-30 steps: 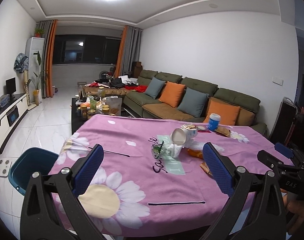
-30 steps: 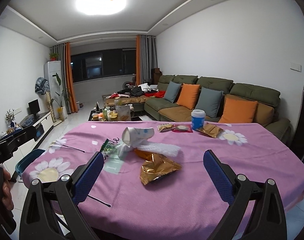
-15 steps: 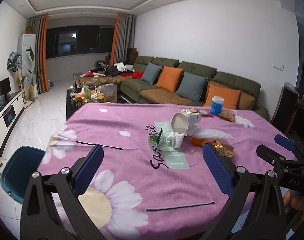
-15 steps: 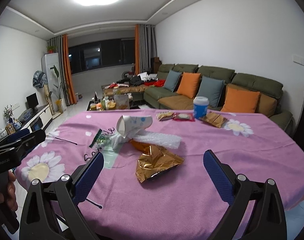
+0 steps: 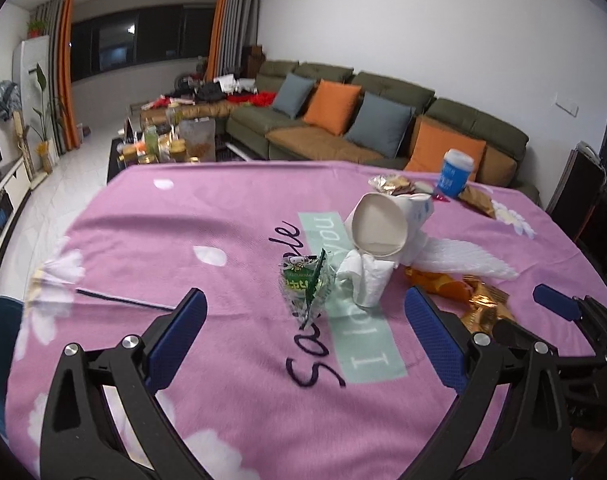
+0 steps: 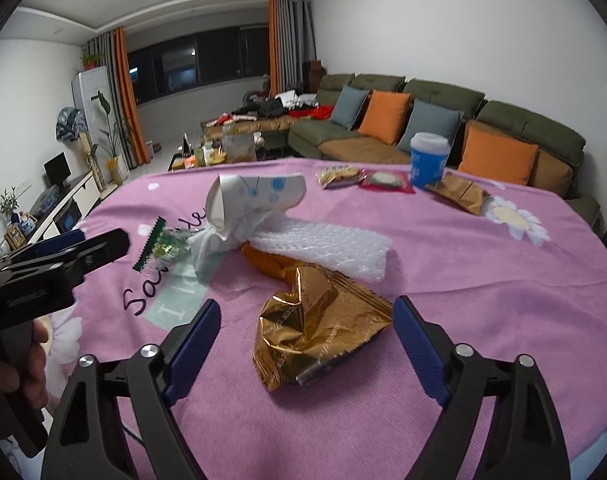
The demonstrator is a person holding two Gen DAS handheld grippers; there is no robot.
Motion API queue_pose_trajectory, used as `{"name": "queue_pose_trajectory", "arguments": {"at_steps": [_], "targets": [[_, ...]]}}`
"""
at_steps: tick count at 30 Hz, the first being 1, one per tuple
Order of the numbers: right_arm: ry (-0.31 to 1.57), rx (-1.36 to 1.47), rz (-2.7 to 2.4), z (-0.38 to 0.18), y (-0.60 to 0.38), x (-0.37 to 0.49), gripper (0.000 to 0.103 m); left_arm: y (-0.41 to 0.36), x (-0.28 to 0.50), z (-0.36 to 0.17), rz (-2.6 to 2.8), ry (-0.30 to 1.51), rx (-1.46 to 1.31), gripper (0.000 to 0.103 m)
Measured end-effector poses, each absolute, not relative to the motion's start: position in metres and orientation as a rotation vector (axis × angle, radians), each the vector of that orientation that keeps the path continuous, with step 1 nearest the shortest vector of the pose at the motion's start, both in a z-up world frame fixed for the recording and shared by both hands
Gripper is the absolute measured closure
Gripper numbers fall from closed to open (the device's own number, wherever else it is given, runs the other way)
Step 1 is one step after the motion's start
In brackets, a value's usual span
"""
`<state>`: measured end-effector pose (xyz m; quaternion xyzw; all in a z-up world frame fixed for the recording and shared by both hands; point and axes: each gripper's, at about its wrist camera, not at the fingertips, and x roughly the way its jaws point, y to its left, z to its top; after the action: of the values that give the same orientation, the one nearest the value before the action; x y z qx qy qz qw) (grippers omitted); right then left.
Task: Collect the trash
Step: 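Grasp the green snack bag with the left tool while the right tool grasps the gold wrapper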
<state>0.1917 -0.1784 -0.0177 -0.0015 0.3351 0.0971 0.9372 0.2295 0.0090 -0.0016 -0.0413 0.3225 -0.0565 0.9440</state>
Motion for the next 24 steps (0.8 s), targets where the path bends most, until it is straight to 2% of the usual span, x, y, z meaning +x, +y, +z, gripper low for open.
{"name": "queue_pose_trajectory", "arguments": {"at_steps": [3, 10, 12, 17, 19, 21, 24], "targets": [[0.718, -0.001, 0.203, -0.025, -0.177, 0.202, 0.027, 0.006, 0.252, -0.011, -0.117, 0.715, -0.064, 0.006], [0.784, -0.003, 0.214, -0.038, -0.177, 0.213, 0.045, 0.008, 0.287, -0.034, -0.098, 0.844, -0.051, 0.007], [0.793, 0.001, 0.220, -0.040, -0.177, 0.214, 0.047, 0.008, 0.294, -0.038, -0.099, 0.868, -0.051, 0.017], [0.808, 0.009, 0.252, -0.041, -0.176, 0.213, 0.067, 0.009, 0.303, -0.046, -0.095, 0.898, -0.076, 0.028], [0.810, 0.022, 0.262, -0.040, -0.176, 0.211, 0.072, 0.008, 0.300, -0.046, -0.088, 0.893, -0.073, 0.042], [0.810, 0.035, 0.270, -0.039, -0.177, 0.208, 0.074, 0.006, 0.298, -0.045, -0.103, 0.888, -0.079, 0.060], [0.811, 0.056, 0.278, -0.037, -0.181, 0.206, 0.079, 0.003, 0.297, -0.043, -0.128, 0.879, -0.078, 0.071]]}}
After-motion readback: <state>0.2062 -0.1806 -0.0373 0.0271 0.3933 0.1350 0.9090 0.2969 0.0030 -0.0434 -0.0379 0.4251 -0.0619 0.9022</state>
